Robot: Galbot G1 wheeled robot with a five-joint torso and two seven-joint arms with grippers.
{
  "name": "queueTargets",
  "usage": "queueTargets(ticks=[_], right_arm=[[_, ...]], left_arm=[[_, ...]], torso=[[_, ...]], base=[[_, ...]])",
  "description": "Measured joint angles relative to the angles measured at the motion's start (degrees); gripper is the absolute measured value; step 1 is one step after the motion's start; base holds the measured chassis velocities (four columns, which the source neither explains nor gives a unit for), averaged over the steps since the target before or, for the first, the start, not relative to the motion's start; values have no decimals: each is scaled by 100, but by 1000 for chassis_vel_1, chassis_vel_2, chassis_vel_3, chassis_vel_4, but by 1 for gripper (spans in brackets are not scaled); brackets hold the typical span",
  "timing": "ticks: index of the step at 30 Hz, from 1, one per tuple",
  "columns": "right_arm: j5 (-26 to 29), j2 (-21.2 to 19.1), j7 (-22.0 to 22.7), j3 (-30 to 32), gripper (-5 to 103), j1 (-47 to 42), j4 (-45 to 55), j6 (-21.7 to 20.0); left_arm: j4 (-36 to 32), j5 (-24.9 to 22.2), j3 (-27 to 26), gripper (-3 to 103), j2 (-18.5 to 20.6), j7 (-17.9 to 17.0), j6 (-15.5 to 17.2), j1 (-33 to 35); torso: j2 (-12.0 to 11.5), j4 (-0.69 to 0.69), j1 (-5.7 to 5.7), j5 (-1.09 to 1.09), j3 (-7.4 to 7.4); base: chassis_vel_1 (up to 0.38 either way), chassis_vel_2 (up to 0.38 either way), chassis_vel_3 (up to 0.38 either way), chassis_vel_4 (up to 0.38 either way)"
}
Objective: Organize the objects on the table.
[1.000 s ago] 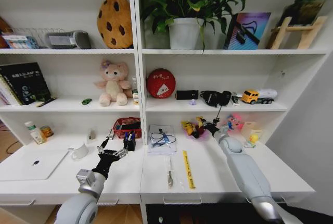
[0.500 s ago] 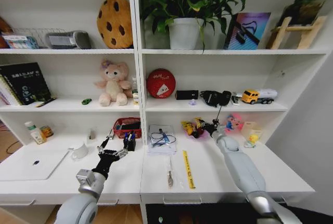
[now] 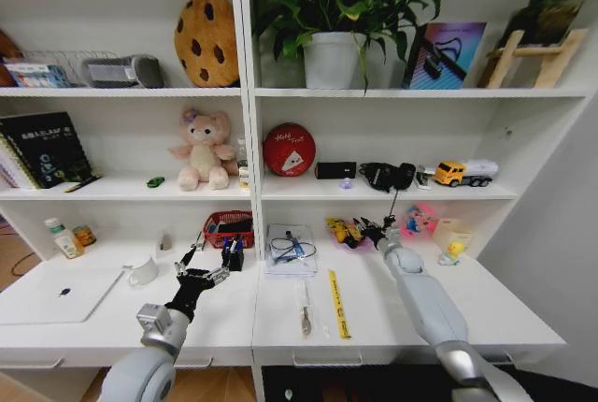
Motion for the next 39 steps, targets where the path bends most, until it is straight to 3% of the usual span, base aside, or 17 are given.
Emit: queueTargets(ticks=[1, 6, 8, 9, 10, 13, 16, 23, 28, 33, 37, 39], right_arm=[[0, 0, 0, 0, 49, 0, 0, 0], [218, -85, 361, 54, 71, -679, 872, -279], [249, -81, 431, 69, 71, -804, 1001, -338], [408, -70, 547, 103, 77, -1138, 1331, -463], [408, -70, 547, 103, 77, -1138, 1331, -463], [860, -147, 560, 178, 94, -1858, 2088, -733], [890, -235, 453, 236, 99, -2229, 2508, -736], [927, -476, 467, 523, 100, -2994, 3699, -767], [931, -541, 793, 763, 100, -3566, 4438, -810], [586, -372, 1549, 1213, 100, -4319, 5527, -867], [376, -296, 1748, 1450, 100, -4627, 6012, -910], [256, -230, 2089, 1678, 100, -5052, 6653, -1151]], left_arm=[[0, 0, 0, 100, 0, 0, 0, 0], [0, 0, 0, 100, 0, 0, 0, 0], [0, 0, 0, 100, 0, 0, 0, 0], [0, 0, 0, 100, 0, 1, 0, 0], [0, 0, 0, 100, 0, 1, 0, 0], [0, 0, 0, 100, 0, -1, 0, 0], [0, 0, 0, 100, 0, 0, 0, 0], [0, 0, 0, 100, 0, 0, 0, 0], [0, 0, 0, 100, 0, 0, 0, 0], [0, 0, 0, 100, 0, 1, 0, 0], [0, 0, 0, 100, 0, 0, 0, 0], [0, 0, 0, 100, 0, 0, 0, 0]], torso=[[0, 0, 0, 0, 0], [0, -1, 0, -1, -1], [0, -1, 0, 0, 0], [0, -1, 0, 1, 0], [0, -1, 0, 1, 0], [0, -2, -1, 0, -1], [1, -2, -1, 1, -1], [1, 0, -1, -1, -1], [1, -2, -1, -1, -1], [1, -1, -1, 0, -1], [1, -1, -1, -1, -1], [1, -1, -1, -1, -1]], base=[[0, 0, 0, 0], [0, 0, 0, 0], [0, 0, 0, 0], [0, 0, 0, 0], [0, 0, 0, 0], [0, 0, 0, 0], [0, 0, 0, 0], [0, 0, 0, 0], [0, 0, 0, 0], [0, 0, 0, 0], [0, 0, 0, 0], [0, 0, 0, 0]])
